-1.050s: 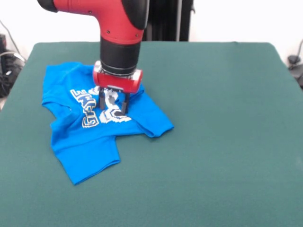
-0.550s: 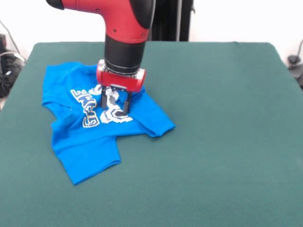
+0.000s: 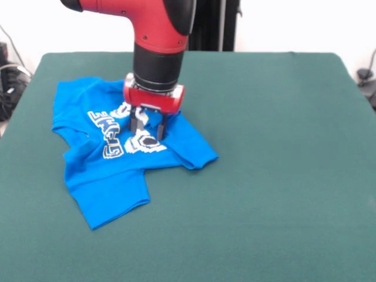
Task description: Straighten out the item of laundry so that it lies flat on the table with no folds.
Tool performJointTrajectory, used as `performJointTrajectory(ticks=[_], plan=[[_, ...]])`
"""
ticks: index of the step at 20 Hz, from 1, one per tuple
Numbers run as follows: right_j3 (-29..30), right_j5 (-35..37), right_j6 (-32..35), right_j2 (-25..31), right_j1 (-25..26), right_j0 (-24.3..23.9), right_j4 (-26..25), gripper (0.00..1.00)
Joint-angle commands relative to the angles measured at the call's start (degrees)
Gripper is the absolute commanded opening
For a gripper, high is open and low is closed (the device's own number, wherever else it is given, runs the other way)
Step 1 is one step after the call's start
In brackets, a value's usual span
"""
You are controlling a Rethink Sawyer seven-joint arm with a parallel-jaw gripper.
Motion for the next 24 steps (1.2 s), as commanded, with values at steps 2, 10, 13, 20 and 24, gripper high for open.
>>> performJointTrajectory(ticks=[2, 10, 13, 20, 24], plan=[[9.0, -1.4, 9.1, 4.3, 1.5, 3.4, 4.4, 1.0], [10.5, -1.4, 8.8, 4.5, 0.8, 3.8, 6.3, 1.0], [10.7, -1.6, 9.3, 4.4, 0.9, 4.5, 7.0, 1.0], [11.1, -0.7, 8.9, 4.4, 0.3, 5.2, 8.7, 1.0], [11.9, -1.1, 9.8, 4.1, -0.2, 6.1, 9.5, 1.0]])
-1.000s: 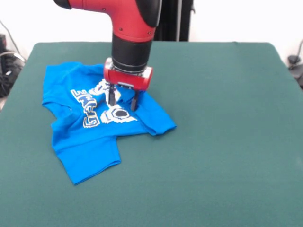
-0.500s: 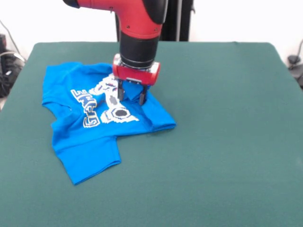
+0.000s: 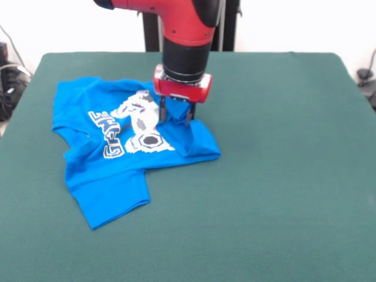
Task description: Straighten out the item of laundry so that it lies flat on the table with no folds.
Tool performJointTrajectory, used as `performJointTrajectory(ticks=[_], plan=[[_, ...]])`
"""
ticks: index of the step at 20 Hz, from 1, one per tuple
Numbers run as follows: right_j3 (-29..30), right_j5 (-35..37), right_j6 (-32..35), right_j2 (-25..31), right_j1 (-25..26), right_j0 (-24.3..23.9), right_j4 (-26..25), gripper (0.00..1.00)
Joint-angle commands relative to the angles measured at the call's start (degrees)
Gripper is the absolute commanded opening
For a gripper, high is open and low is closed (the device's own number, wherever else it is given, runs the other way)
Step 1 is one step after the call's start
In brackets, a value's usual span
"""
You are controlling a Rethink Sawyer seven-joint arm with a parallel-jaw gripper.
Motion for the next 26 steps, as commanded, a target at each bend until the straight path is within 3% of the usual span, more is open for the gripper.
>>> performJointTrajectory(ticks=[1, 26], plan=[[6.2, -1.1, 10.0, 4.0, 1.2, 3.5, 4.5, 1.0], [10.1, -1.3, 12.8, 1.8, -2.1, 10.1, 12.8, 1.0]])
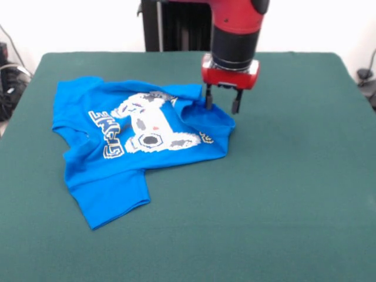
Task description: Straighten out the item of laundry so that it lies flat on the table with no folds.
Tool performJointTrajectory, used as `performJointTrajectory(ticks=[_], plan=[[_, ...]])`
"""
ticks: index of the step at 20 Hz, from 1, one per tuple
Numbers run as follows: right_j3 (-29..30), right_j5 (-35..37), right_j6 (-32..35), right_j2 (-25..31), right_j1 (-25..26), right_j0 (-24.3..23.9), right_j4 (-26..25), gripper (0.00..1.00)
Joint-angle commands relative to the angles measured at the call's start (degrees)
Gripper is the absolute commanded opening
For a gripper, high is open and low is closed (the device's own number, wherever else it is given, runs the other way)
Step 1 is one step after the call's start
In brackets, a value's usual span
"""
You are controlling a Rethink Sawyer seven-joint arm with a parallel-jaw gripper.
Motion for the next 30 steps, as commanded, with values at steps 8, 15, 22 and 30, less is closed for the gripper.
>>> performJointTrajectory(ticks=[8, 15, 22, 30], plan=[[7.4, 4.1, 8.3, 1.6, -6.5, 0.0, 6.3, 1.0], [2.9, 10.7, -2.6, 3.1, -9.2, -9.5, 3.1, 1.0], [0.6, 16.5, -9.0, 4.9, -12.3, -15.1, -0.5, 1.0], [-1.9, 12.8, -7.3, 6.3, -7.6, -17.2, -4.9, 1.0]])
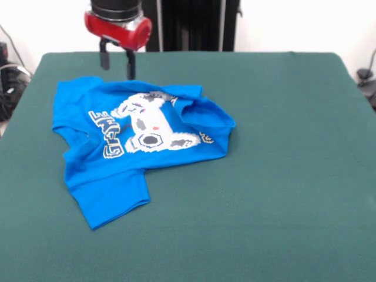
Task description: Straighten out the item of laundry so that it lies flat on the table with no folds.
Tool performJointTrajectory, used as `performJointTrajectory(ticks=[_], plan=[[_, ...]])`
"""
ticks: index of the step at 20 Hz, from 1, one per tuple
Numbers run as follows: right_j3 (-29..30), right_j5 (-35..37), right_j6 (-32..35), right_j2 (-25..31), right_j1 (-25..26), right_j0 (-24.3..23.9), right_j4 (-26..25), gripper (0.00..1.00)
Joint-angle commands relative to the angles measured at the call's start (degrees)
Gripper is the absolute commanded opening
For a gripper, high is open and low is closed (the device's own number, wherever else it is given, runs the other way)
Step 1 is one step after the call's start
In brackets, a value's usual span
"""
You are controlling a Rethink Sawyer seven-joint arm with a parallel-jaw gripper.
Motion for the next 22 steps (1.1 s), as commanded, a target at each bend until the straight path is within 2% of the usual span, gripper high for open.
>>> performJointTrajectory(ticks=[1, 9, 22], plan=[[-2.0, 1.9, -6.8, 6.3, 4.4, 1.2, -4.2, 1.0], [-3.8, -5.4, -2.8, 6.4, 11.4, 0.9, -7.7, 1.0], [-3.9, -7.5, 1.5, 5.8, 13.4, 3.5, -7.1, 1.0]])
